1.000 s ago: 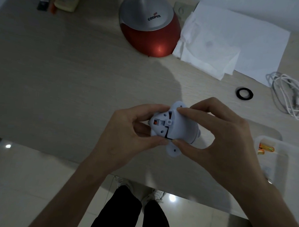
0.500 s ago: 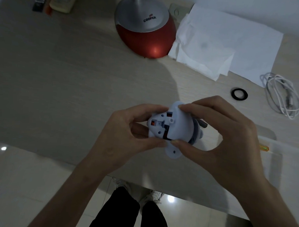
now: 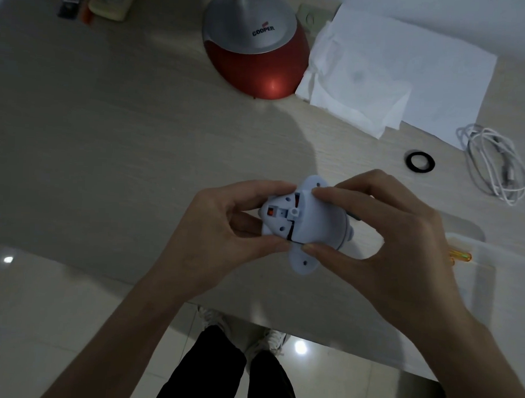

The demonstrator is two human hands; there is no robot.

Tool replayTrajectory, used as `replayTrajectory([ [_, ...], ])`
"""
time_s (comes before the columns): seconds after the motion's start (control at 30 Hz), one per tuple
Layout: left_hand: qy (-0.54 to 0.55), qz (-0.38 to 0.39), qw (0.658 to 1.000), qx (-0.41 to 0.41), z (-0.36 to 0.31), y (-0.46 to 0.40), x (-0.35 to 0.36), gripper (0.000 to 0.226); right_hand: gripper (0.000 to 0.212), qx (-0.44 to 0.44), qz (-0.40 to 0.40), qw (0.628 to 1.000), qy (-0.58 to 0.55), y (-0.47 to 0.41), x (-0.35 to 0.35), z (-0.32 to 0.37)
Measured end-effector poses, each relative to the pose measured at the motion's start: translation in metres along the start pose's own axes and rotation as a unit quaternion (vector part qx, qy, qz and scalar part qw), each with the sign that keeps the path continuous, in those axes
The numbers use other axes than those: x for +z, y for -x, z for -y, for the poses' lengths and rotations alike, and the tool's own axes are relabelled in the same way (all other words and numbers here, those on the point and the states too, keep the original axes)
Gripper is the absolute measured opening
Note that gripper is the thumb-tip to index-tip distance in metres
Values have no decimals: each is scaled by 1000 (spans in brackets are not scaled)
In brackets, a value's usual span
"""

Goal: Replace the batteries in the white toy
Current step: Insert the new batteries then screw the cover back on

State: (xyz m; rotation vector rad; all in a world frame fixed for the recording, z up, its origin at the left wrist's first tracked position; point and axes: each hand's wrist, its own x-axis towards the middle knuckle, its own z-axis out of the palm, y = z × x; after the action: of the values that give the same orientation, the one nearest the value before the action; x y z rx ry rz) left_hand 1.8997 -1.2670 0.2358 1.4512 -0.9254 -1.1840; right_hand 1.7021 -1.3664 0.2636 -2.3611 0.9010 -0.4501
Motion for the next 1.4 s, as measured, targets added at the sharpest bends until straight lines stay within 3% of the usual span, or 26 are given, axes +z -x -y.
replayTrajectory([
  [0.37, -27, -9, 1000, 9, 8, -6, 2, 60, 52, 54, -17, 997, -44, 1, 12, -3],
  [0.7, 78, 57, 995, 40, 9, -10, 2, 66, 52, 29, -39, 995, -92, -6, -3, 4],
  [0.87, 140, 88, 985, 40, 12, -8, 4, 71, 58, 11, -6, 993, -116, -9, -13, 7],
  [1.07, 137, 97, 984, 63, 3, -7, 7, 58, 54, 9, 19, 993, -113, -8, -25, 10],
  [1.4, 49, 67, 992, 96, -8, -2, 7, 56, 57, 14, -16, 995, -93, -10, -24, 25],
])
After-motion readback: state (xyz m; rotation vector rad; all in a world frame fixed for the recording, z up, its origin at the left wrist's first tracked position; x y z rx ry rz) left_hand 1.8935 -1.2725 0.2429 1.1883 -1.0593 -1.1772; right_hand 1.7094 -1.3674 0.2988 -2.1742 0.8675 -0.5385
